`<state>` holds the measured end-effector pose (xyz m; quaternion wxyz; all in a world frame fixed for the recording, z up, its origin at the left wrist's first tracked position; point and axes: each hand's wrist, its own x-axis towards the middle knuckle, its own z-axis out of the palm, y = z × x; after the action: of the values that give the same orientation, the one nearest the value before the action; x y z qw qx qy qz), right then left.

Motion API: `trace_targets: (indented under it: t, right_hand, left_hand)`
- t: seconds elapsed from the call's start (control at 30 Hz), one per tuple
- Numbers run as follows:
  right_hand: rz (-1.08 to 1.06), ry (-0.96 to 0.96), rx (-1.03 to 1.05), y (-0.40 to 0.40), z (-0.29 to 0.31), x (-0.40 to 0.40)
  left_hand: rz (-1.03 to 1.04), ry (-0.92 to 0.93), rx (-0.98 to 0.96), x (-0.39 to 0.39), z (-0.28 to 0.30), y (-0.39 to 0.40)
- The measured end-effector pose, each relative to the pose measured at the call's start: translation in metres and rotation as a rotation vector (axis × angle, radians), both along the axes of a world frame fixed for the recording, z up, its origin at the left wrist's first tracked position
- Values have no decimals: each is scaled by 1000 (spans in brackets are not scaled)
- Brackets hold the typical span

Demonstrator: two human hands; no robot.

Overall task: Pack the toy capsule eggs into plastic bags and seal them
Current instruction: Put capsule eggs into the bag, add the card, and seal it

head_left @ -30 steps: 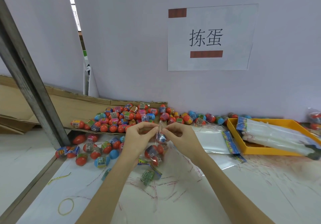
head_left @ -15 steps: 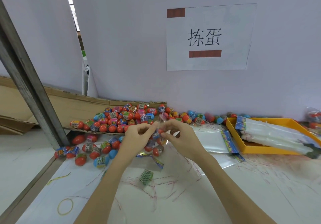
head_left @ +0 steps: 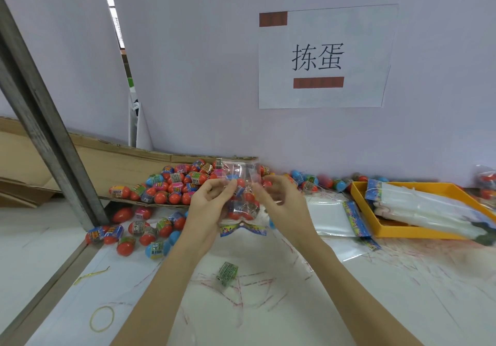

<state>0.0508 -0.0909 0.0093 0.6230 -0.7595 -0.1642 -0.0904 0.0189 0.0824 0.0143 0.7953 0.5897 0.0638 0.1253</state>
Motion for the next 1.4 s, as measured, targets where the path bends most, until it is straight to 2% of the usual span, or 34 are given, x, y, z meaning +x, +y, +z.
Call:
trace_targets:
  t: [0.13,0.23,0.4,0.53,0.67,0.77,0.97,1.13,1.3,1.4]
  right_hand:
    - [126,-62,-121,9,-12,-4]
    - [141,-50,-72,10,-13,-4]
    - [194,-3,-4,13,-11,-8]
    - [74,-49,-72,13,-9,-10]
    - [61,-114,-85,11,-6,-8]
    - [40,-145,-57,7,-2,-8]
    - [62,32,138,5,1,-5]
    - [5,-32,139,4,4,-4]
    - [-71,10,191,1,6,-2]
    - [-126,-19,129,1,5,-2]
  left_hand:
    - [-23,-60,27,-2,-4,-5]
    - [-20,-63,30,-2,-4,-4]
    - [-108,-11,-128,-3,2,-4]
    - [-117,-13,6,-5,2,-5]
    - [14,-63,82,-7,3,-10]
    - [94,-72,208,-6,0,-8]
    - [10,-56,101,-7,4,-6]
    - [39,-65,221,-6,3,-6]
    - [-22,-41,101,-9,9,-8]
    - [-43,-63,194,-10,9,-9]
